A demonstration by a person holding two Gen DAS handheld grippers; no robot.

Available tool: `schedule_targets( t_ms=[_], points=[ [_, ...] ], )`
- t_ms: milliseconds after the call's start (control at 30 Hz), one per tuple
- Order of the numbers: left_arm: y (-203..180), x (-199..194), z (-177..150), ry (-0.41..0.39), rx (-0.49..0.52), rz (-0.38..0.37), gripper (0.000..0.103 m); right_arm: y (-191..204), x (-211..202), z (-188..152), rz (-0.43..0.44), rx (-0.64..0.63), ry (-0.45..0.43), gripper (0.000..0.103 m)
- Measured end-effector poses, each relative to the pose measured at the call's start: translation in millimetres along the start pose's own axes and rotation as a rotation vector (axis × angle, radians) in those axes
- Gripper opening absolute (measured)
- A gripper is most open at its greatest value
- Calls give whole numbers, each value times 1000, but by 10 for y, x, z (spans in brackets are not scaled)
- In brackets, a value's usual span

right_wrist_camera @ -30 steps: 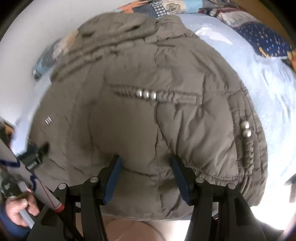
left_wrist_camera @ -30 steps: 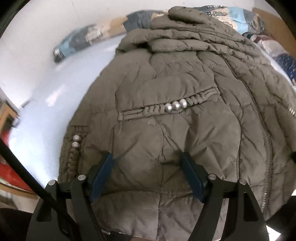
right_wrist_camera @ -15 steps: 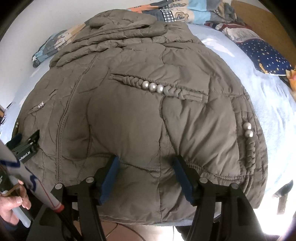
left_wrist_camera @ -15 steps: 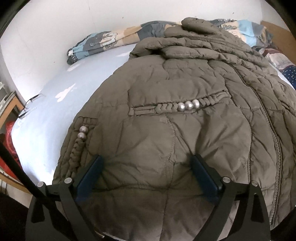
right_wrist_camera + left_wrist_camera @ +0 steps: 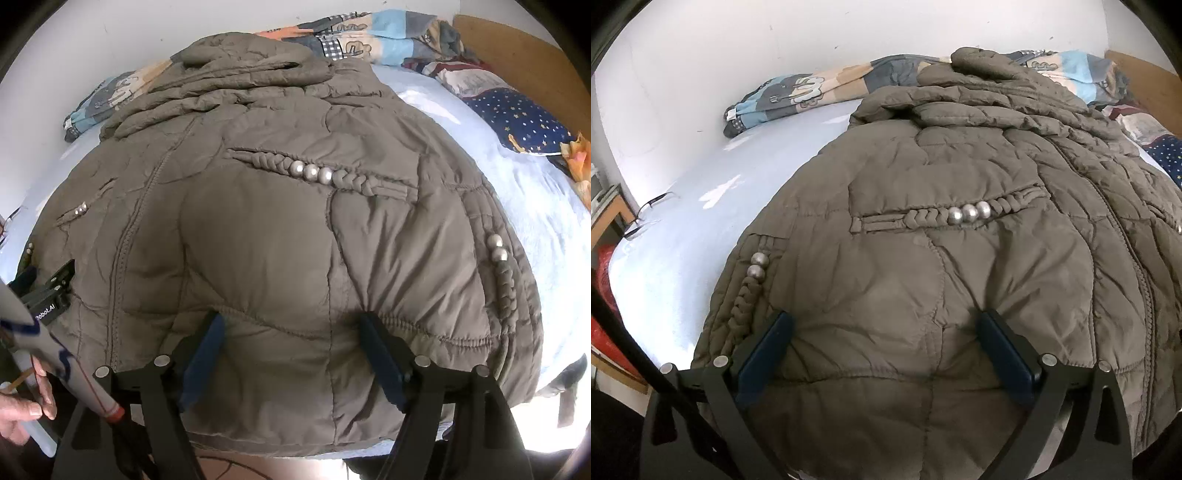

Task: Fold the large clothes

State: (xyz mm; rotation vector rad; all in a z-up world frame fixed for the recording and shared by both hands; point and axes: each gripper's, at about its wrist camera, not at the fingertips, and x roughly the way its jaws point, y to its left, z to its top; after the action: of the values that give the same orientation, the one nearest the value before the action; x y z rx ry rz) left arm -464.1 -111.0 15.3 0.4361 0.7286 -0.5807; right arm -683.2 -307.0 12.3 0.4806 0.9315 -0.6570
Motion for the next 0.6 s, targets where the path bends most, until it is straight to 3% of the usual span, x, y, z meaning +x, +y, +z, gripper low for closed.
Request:
schedule_targets(
  t_ms=[267,600],
  points=[
    [1,-10,8,-2,13,-4,101,71,27,-57,6,-32,0,97],
    [15,-55,-51,-29,35,-15,101,107,33,-95,-9,-39,-21,99]
  ],
)
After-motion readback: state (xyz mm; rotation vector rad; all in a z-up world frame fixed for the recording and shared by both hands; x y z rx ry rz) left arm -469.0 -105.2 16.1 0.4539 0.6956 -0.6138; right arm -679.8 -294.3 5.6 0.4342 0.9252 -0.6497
